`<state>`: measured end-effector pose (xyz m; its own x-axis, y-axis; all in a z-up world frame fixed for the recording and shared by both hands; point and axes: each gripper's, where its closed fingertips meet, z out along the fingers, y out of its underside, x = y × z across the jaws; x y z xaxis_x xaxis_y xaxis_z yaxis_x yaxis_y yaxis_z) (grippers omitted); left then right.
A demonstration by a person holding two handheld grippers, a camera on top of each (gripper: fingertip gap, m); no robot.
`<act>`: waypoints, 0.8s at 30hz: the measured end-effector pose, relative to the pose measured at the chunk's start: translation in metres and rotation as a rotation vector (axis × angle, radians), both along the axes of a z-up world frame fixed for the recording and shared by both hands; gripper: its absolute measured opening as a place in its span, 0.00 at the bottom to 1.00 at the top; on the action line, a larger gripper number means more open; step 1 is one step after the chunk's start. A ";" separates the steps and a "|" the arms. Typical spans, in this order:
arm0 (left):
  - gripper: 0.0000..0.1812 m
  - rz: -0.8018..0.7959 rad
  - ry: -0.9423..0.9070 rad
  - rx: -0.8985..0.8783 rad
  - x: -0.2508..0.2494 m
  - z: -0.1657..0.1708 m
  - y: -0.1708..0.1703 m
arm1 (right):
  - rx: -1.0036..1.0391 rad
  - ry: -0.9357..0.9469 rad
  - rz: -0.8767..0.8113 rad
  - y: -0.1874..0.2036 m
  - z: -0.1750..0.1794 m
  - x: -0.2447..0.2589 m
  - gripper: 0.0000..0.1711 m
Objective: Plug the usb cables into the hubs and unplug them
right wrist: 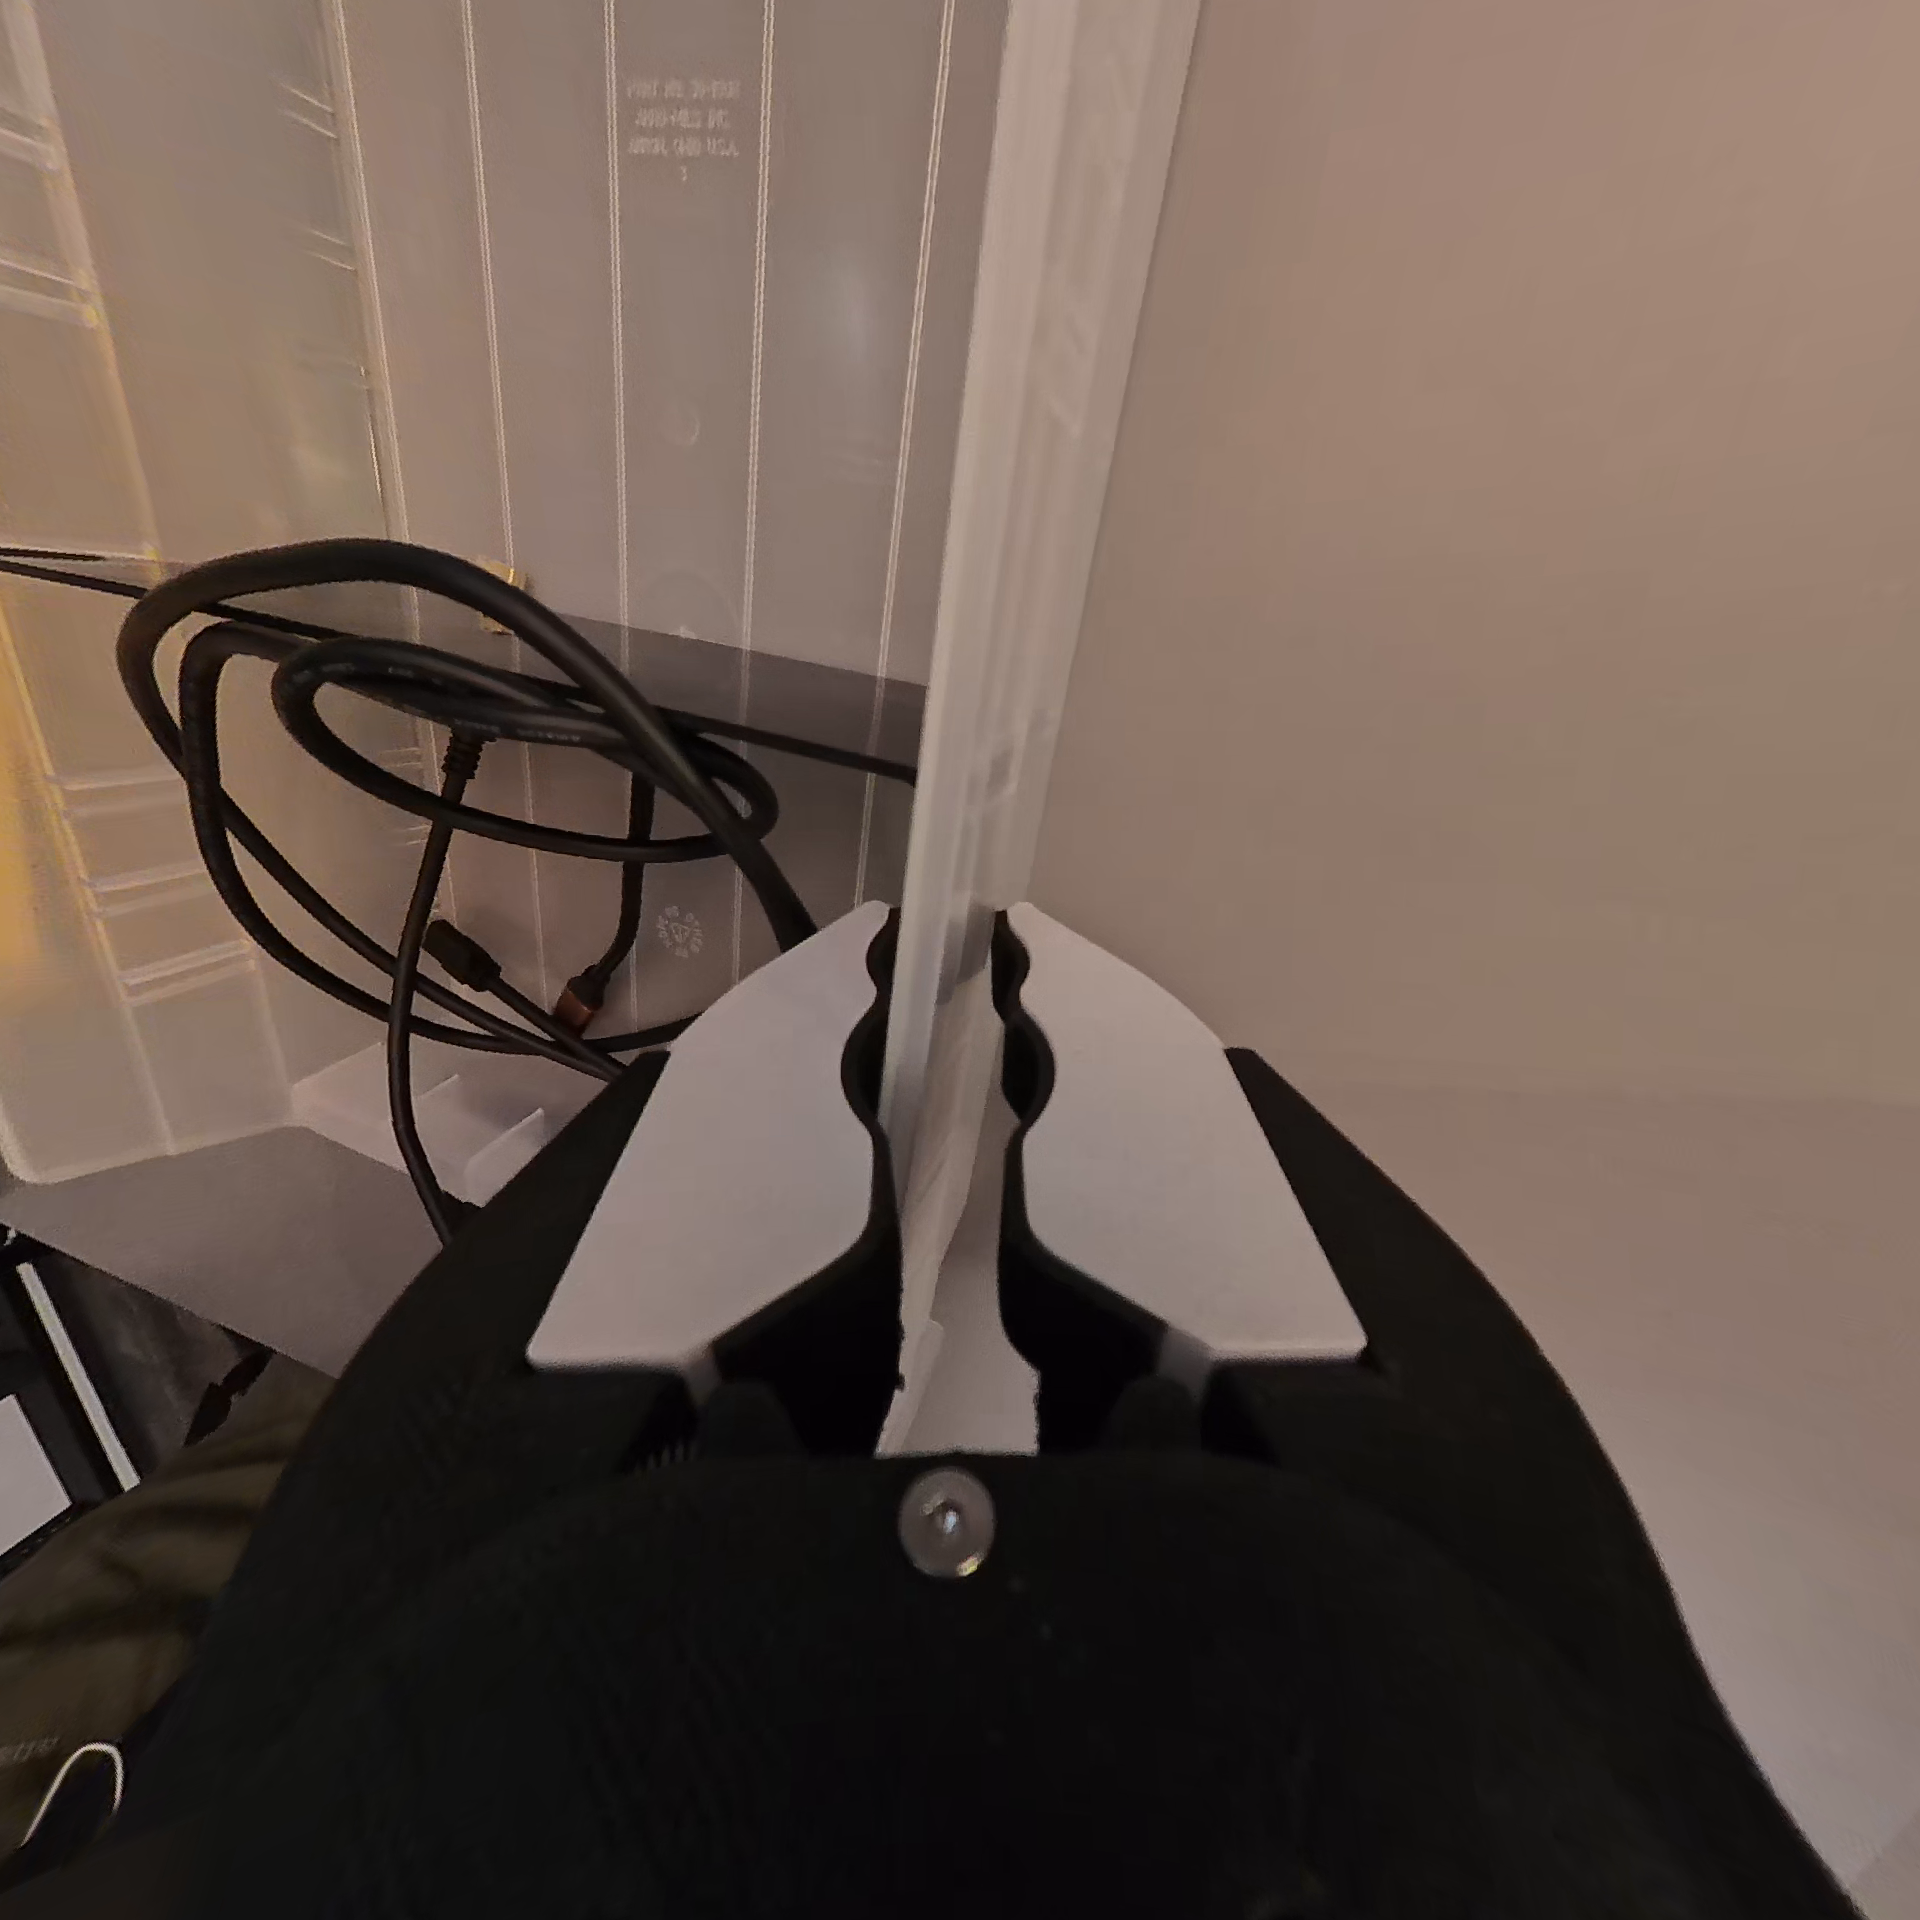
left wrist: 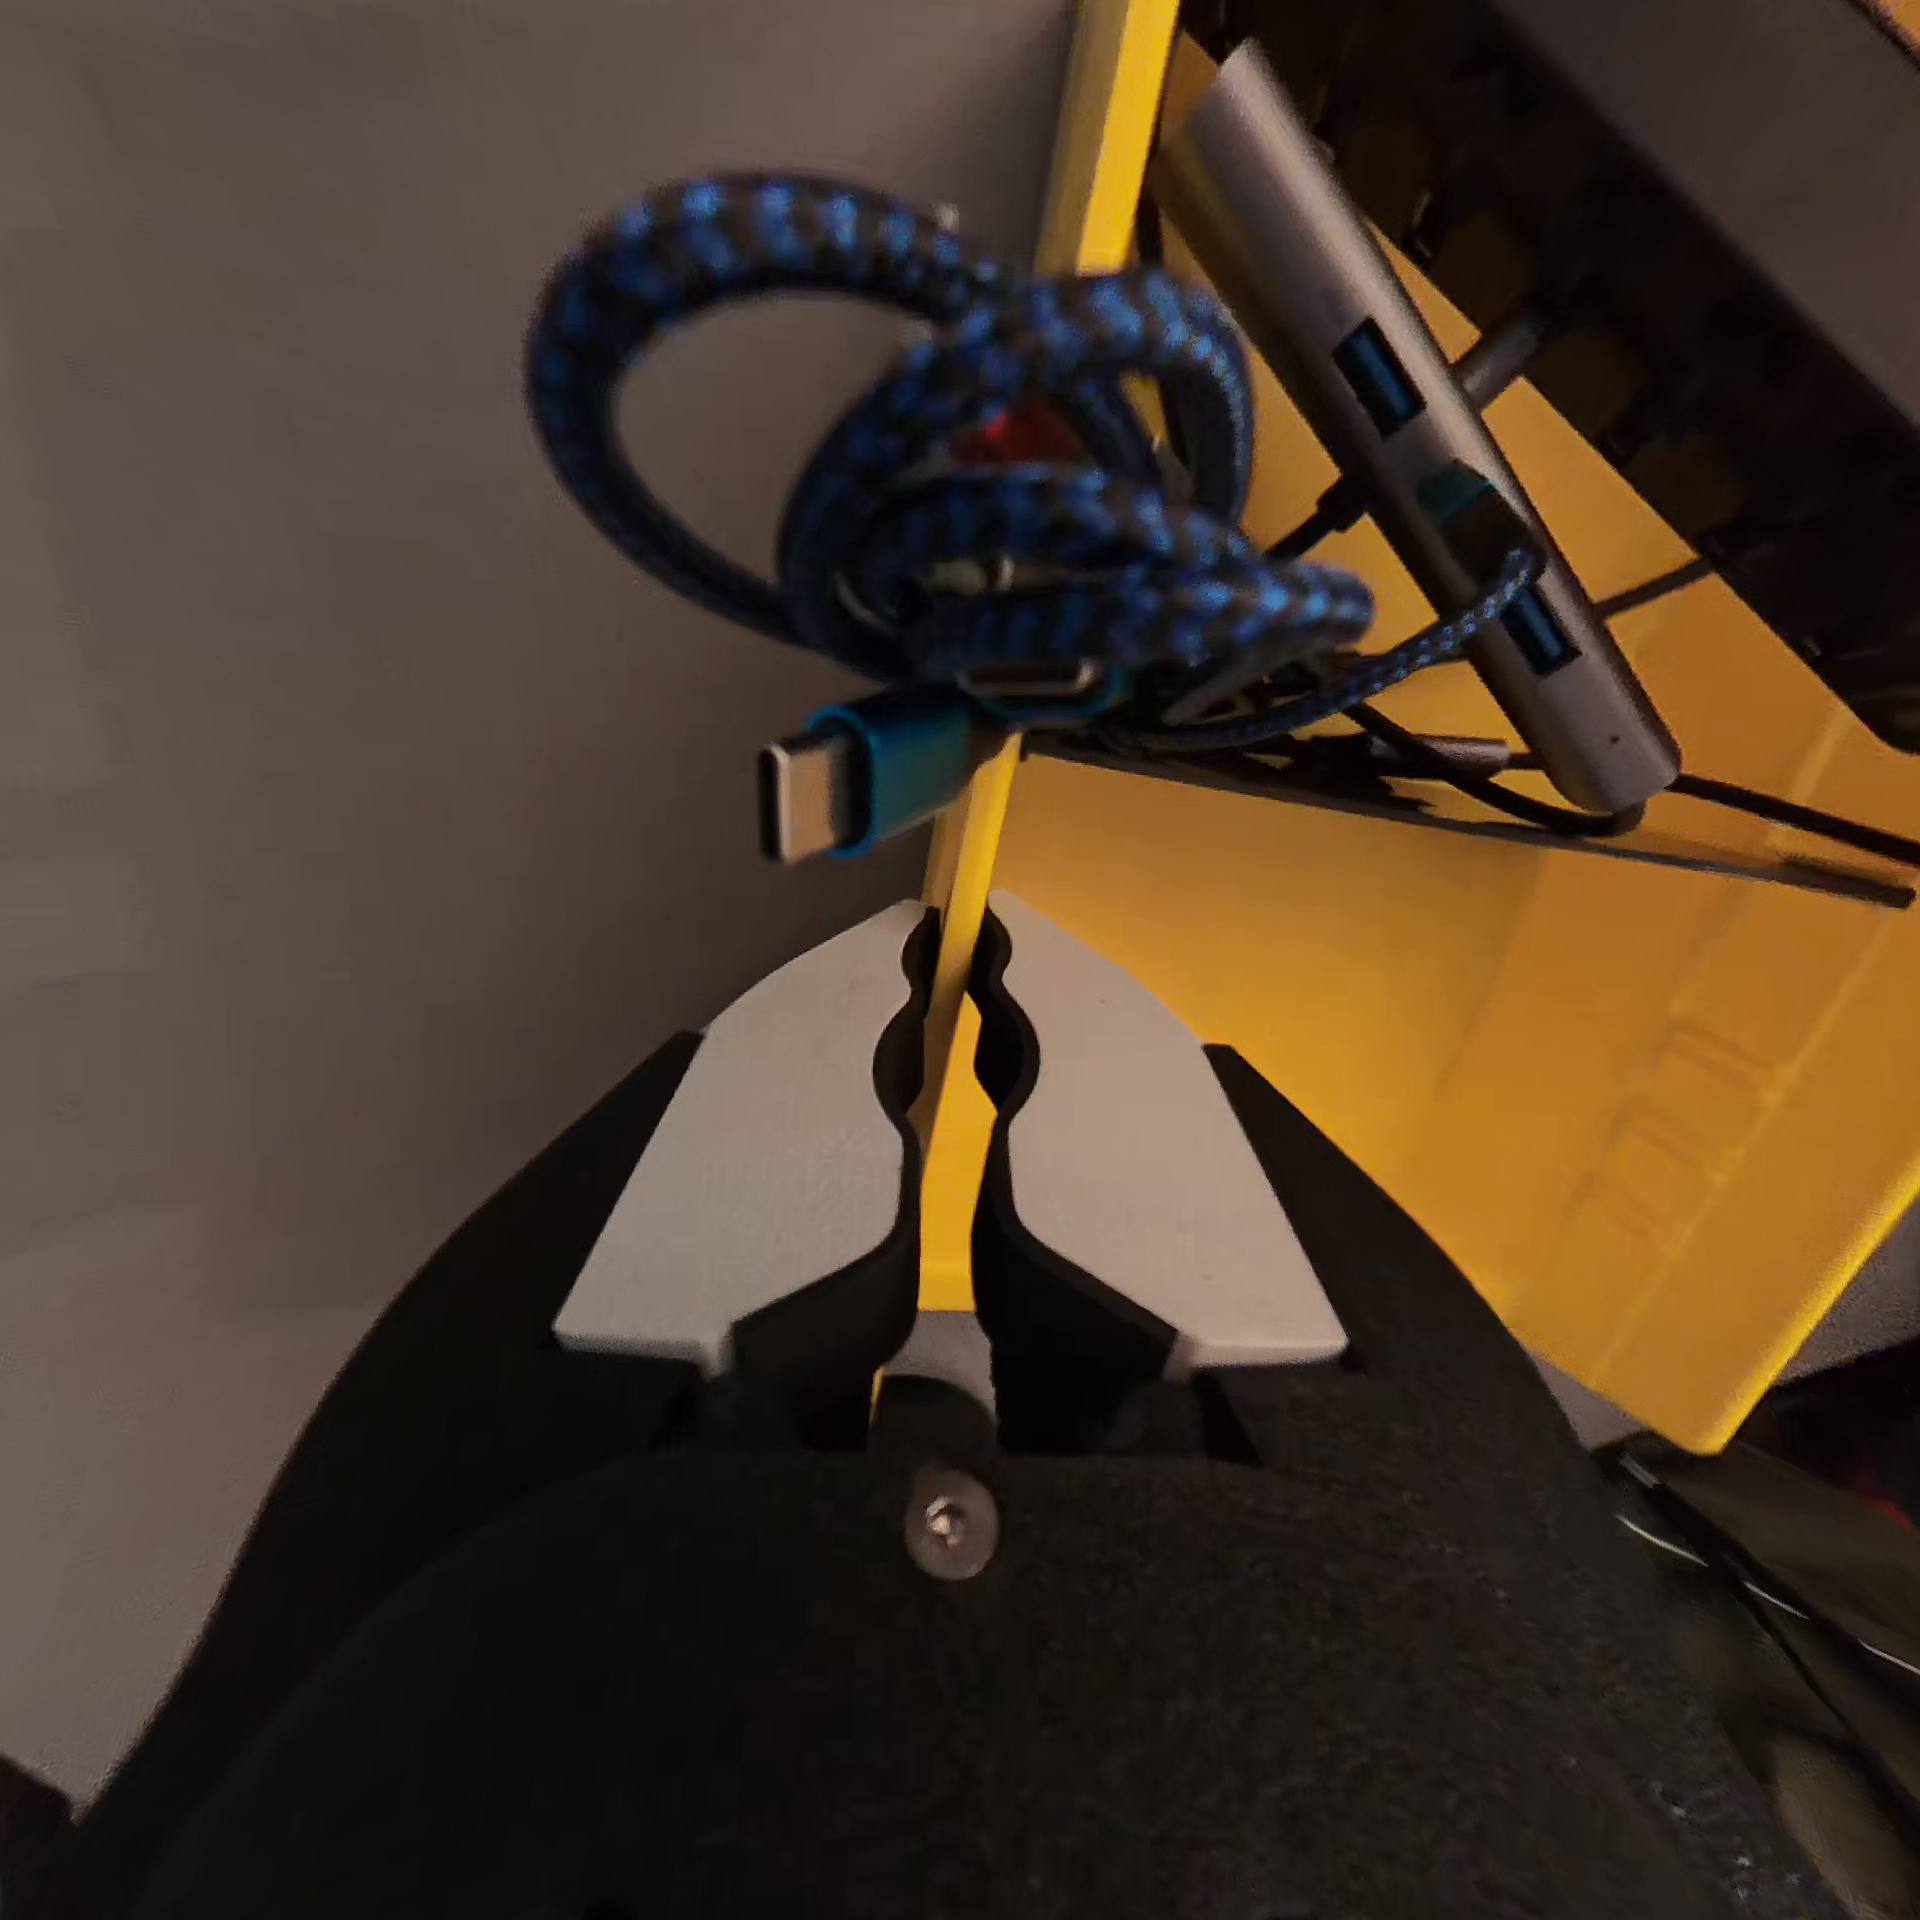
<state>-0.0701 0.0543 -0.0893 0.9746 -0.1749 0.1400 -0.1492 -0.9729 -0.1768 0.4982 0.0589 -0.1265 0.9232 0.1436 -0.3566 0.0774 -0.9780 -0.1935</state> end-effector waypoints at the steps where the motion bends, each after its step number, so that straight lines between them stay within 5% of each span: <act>1: 0.03 0.017 0.011 0.009 -0.011 0.000 -0.001 | -0.001 -0.001 0.000 0.000 0.000 0.000 0.10; 17: 0.02 0.380 -0.043 0.114 -0.171 0.001 -0.046 | -0.047 -0.013 0.051 0.006 -0.001 -0.029 0.10; 24: 0.02 0.282 -0.010 0.187 -0.173 0.001 -0.056 | -0.104 -0.055 0.158 0.002 -0.003 -0.058 0.10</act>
